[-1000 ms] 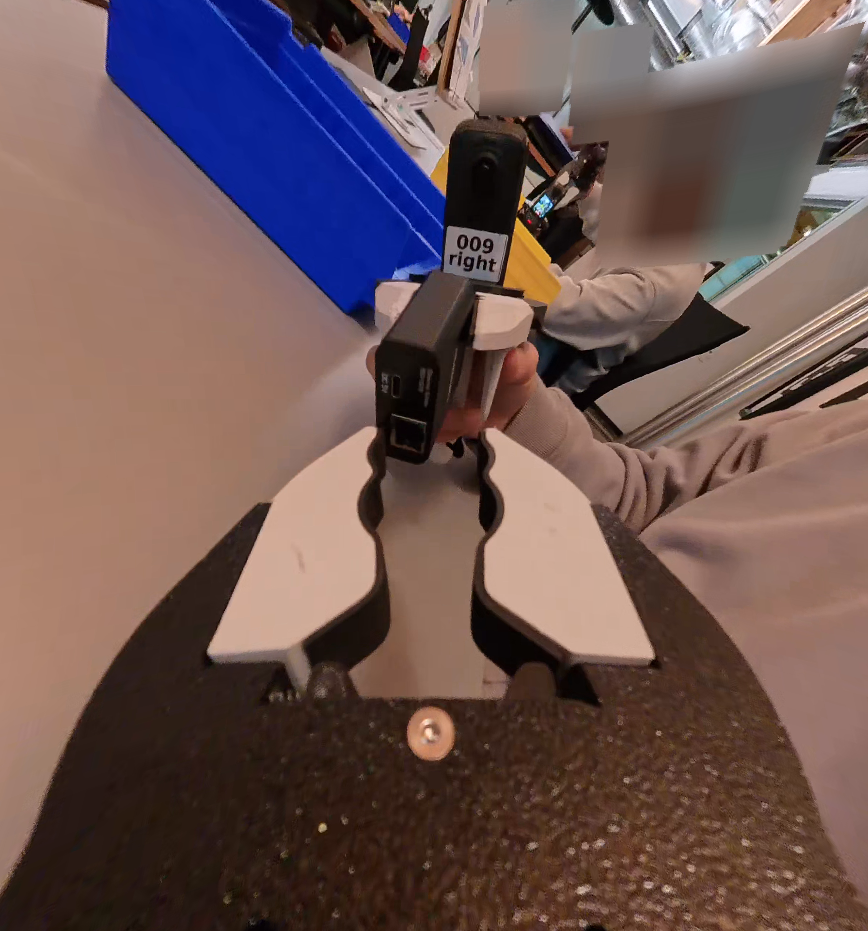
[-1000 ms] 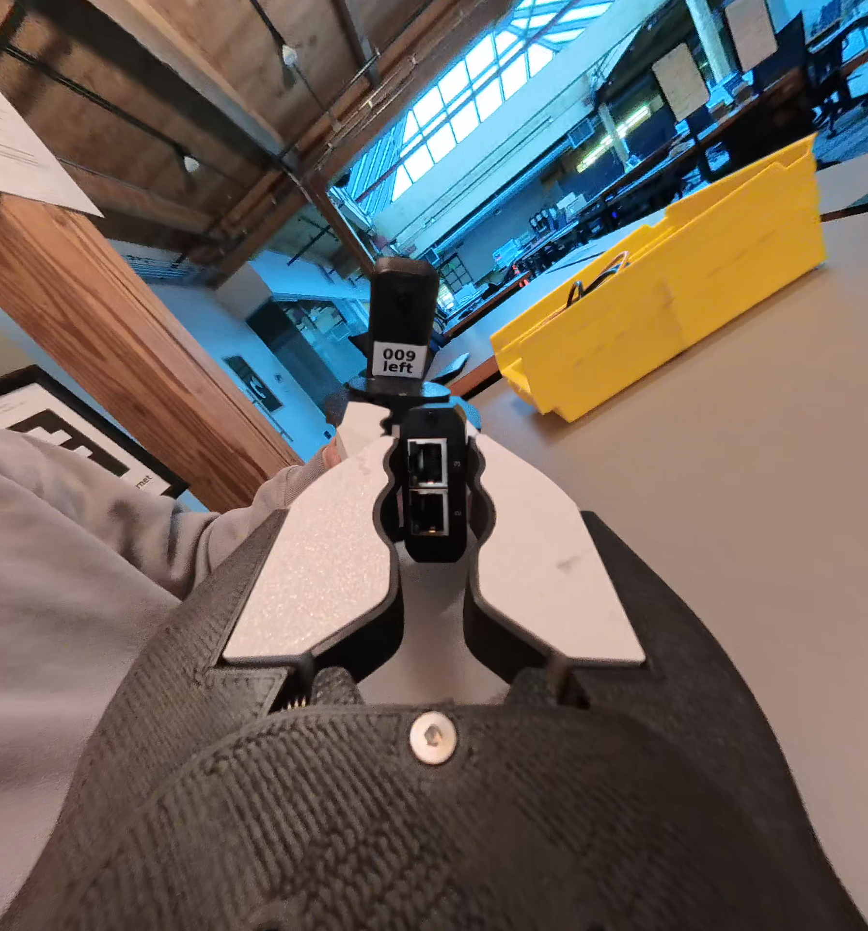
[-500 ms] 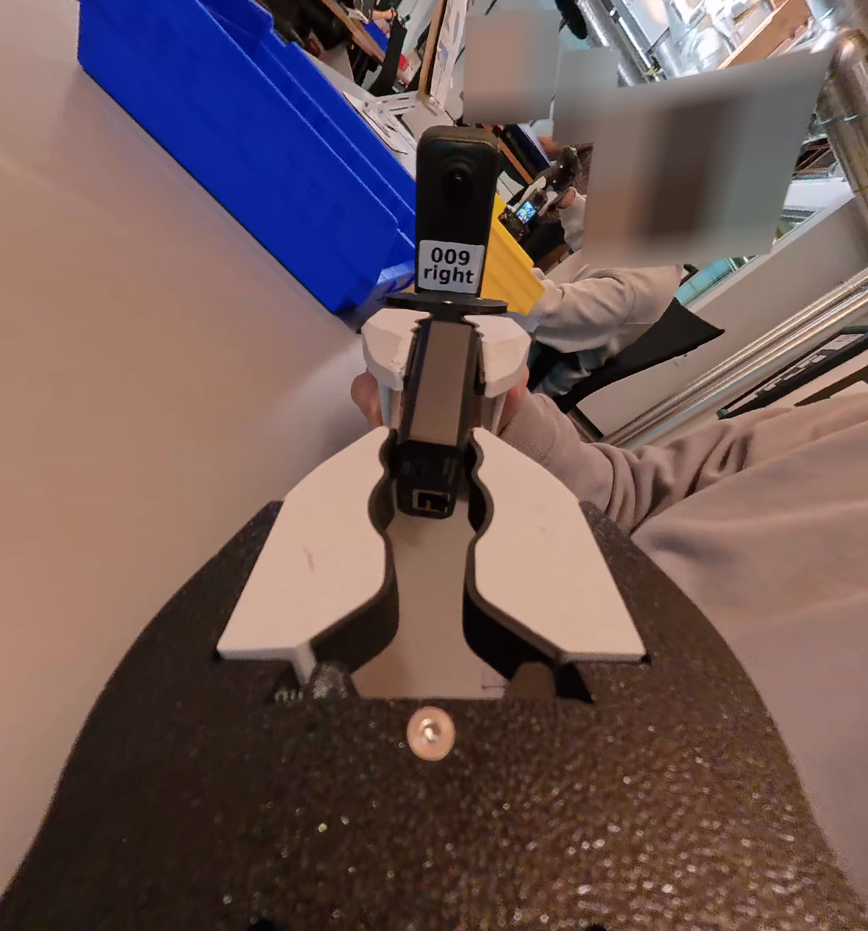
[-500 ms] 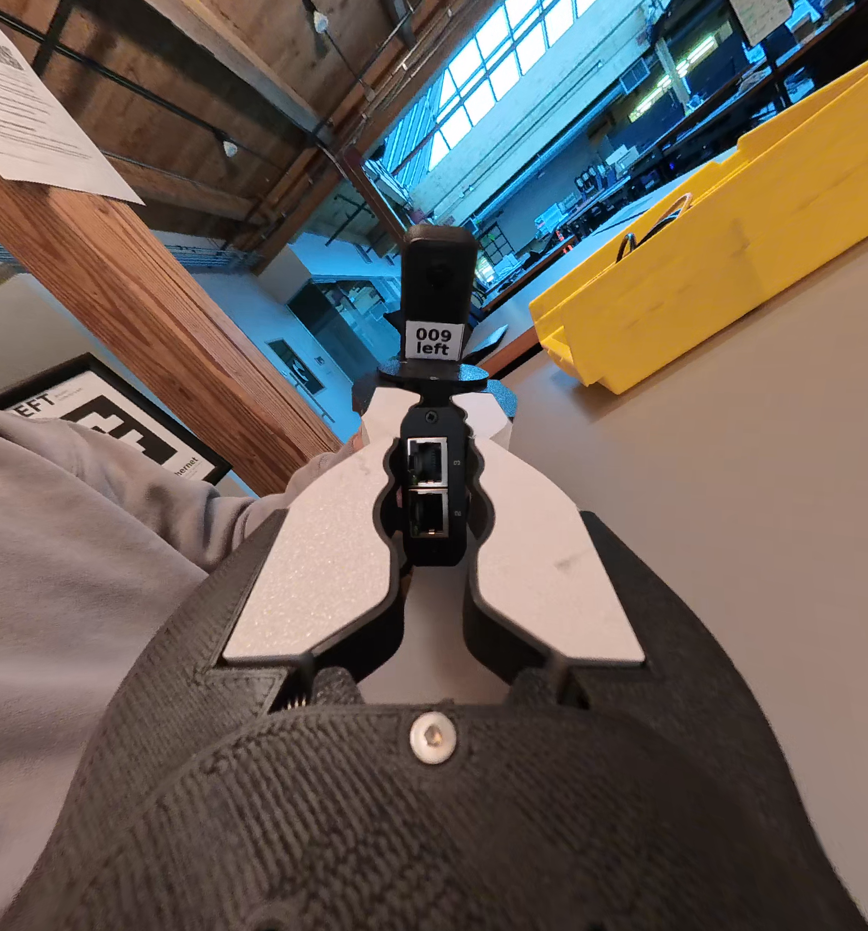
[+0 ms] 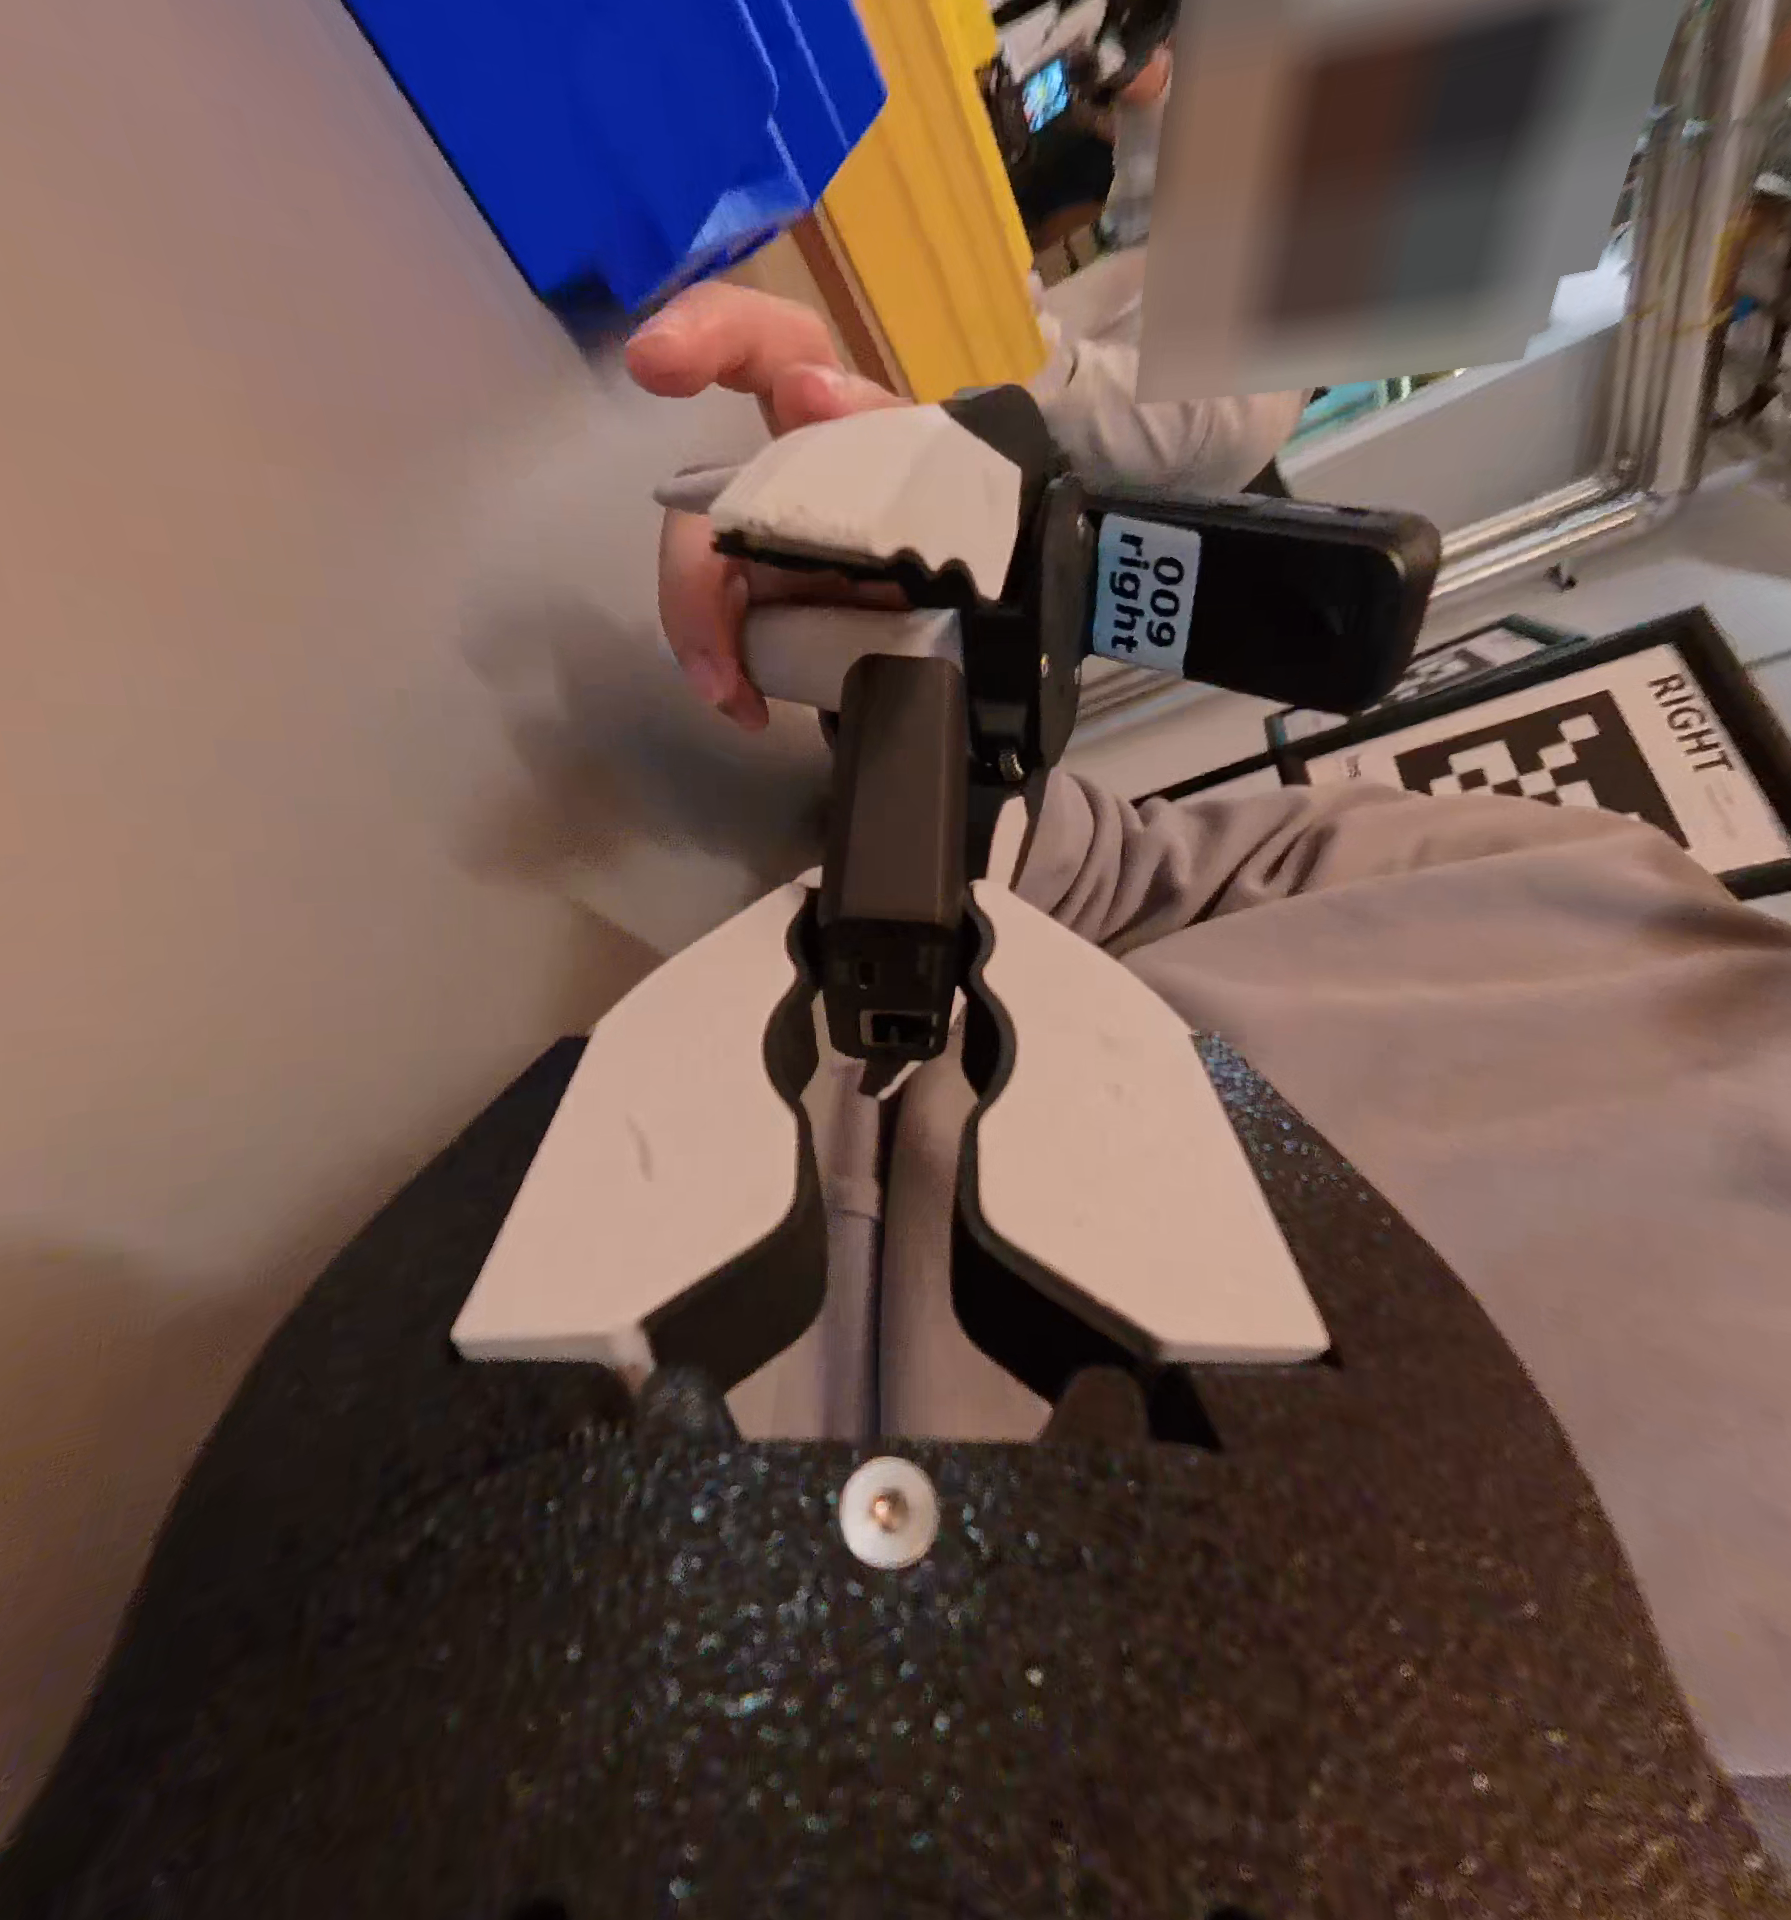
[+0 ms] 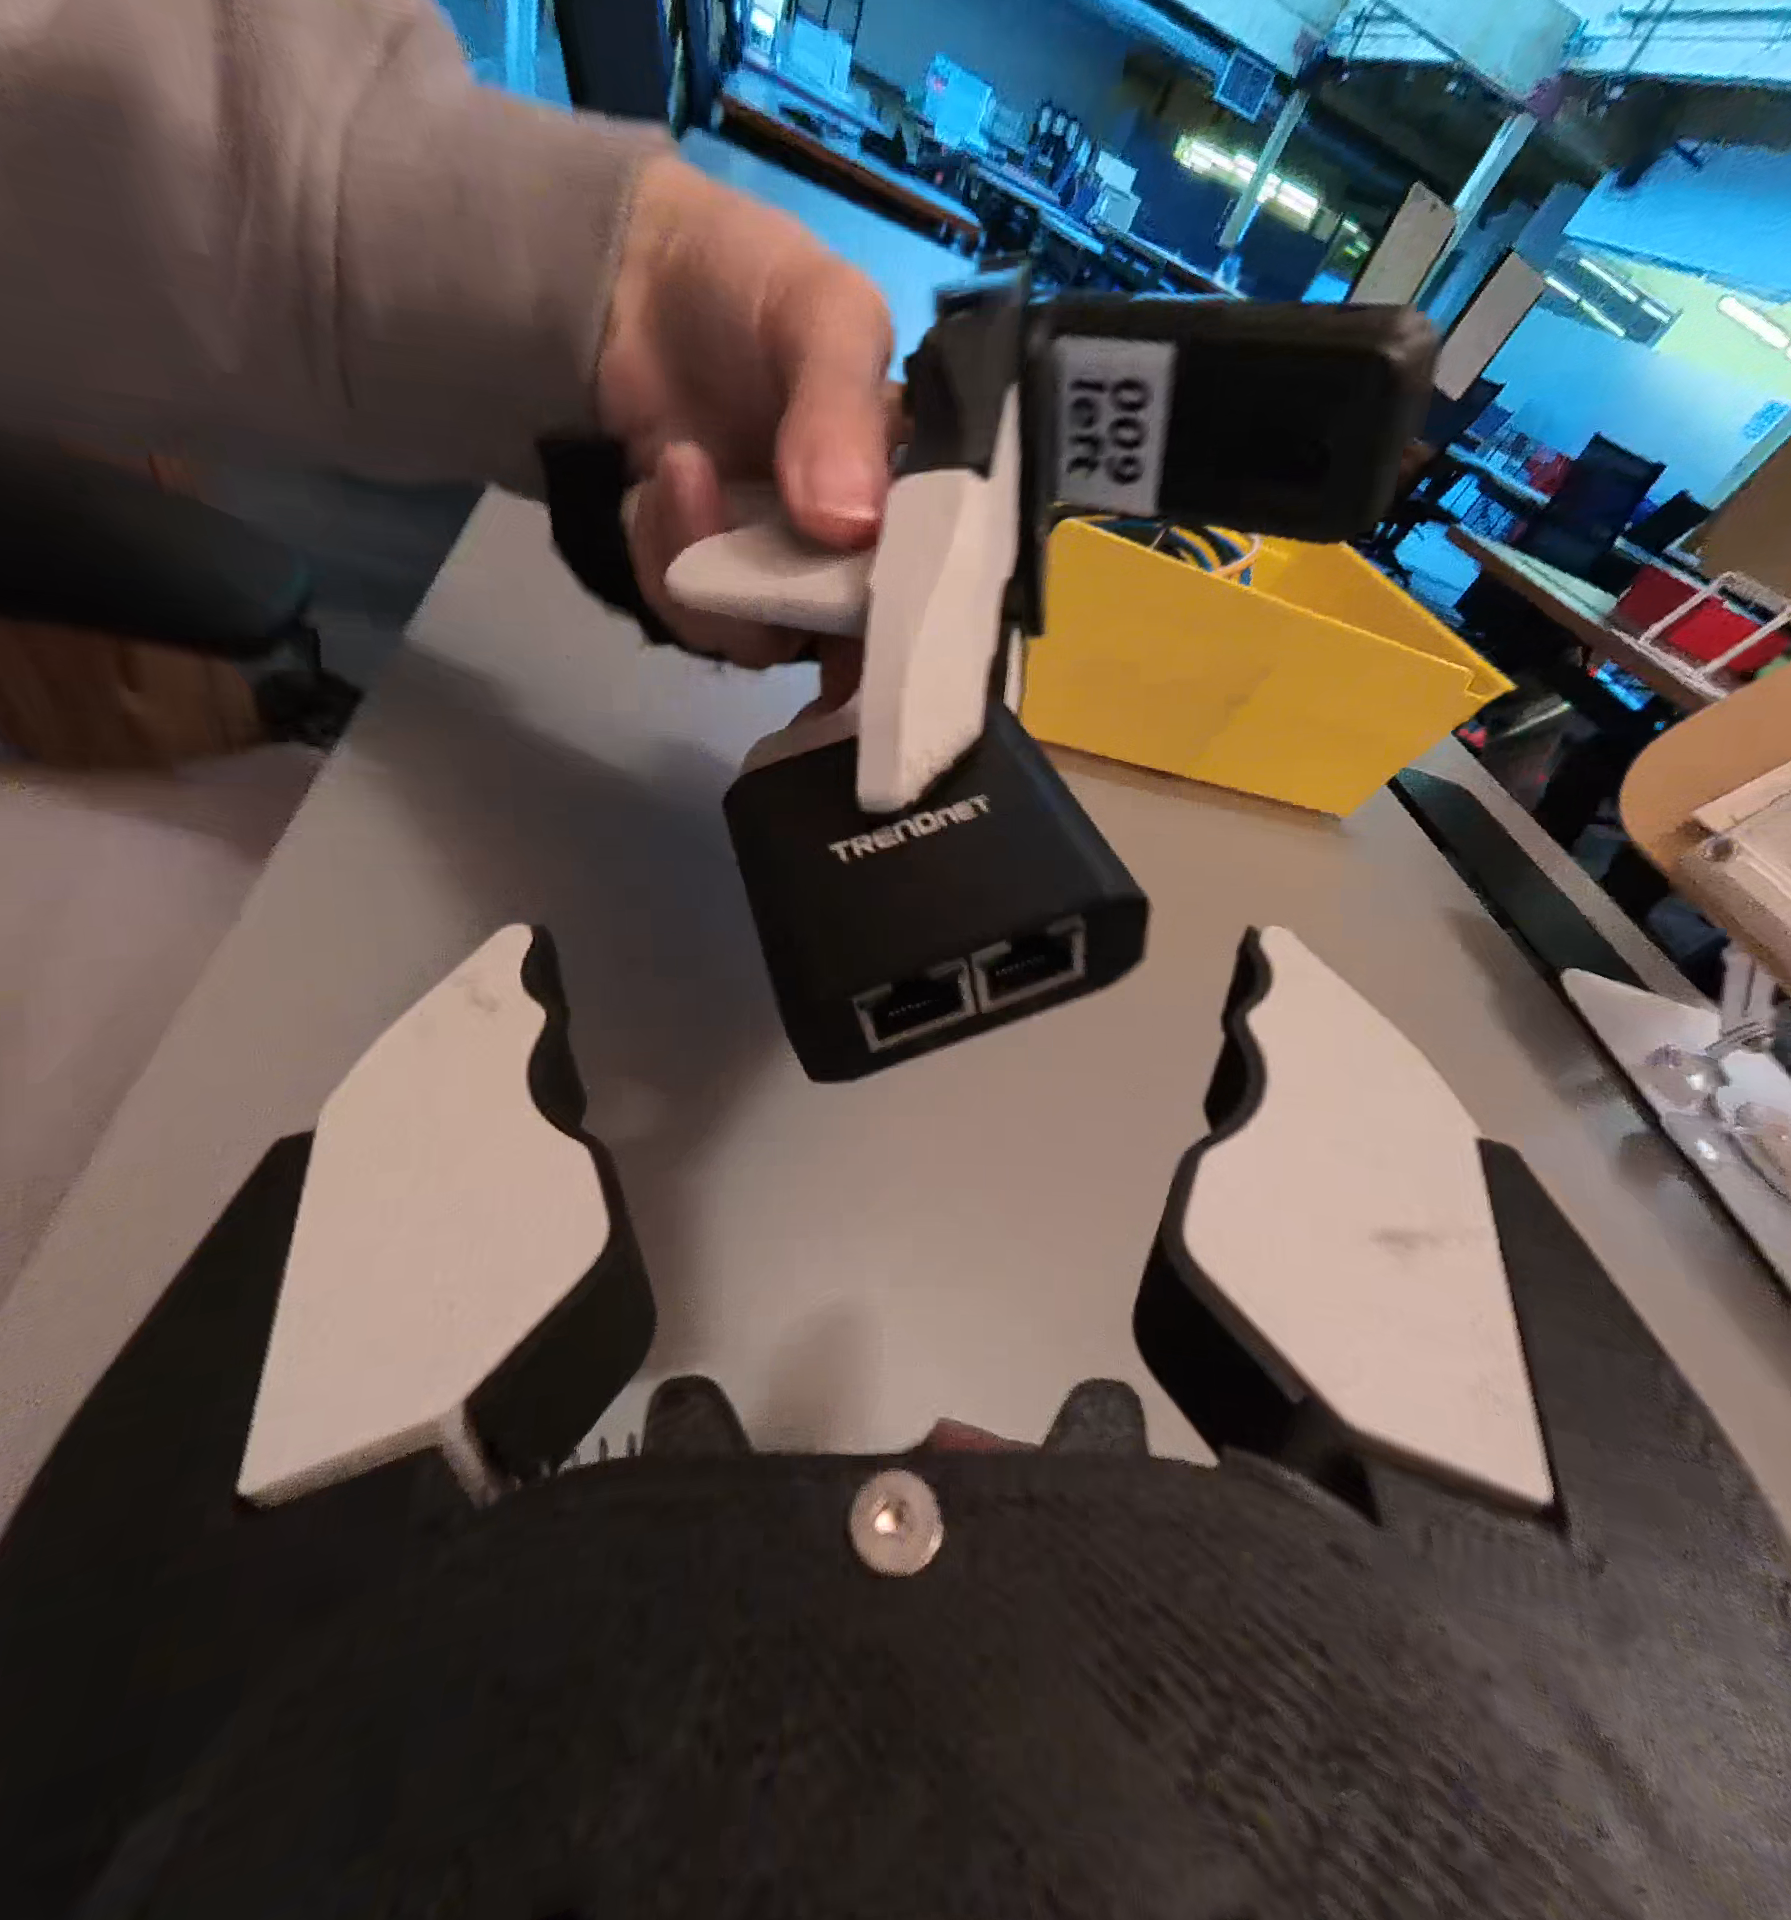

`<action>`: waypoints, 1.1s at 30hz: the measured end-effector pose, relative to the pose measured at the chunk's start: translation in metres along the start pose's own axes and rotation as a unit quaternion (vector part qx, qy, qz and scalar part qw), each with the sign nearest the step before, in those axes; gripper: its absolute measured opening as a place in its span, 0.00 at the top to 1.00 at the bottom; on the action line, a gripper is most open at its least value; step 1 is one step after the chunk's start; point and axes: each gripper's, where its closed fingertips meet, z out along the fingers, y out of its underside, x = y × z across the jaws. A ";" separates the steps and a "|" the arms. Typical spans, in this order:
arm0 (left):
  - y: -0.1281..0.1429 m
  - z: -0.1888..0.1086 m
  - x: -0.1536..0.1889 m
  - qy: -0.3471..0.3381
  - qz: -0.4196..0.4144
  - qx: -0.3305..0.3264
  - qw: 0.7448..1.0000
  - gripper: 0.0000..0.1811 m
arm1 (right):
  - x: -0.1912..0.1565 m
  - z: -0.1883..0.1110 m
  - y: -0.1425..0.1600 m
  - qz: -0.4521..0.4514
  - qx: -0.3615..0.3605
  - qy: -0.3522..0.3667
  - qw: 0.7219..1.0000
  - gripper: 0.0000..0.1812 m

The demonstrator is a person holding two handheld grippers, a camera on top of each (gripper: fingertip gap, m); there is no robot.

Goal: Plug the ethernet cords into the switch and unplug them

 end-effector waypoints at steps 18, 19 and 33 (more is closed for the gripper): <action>-0.005 0.021 0.010 -0.009 -0.007 -0.068 0.998 0.87 | 0.003 -0.004 -0.010 -0.042 0.038 0.023 0.998 0.59; -0.010 0.020 0.010 -0.011 0.003 -0.050 0.999 0.87 | 0.008 -0.004 -0.010 -0.031 0.035 0.037 0.998 0.59; -0.068 -0.257 -0.052 -0.593 0.101 0.158 0.783 0.77 | 0.066 -0.042 0.007 0.163 0.140 0.129 0.968 0.60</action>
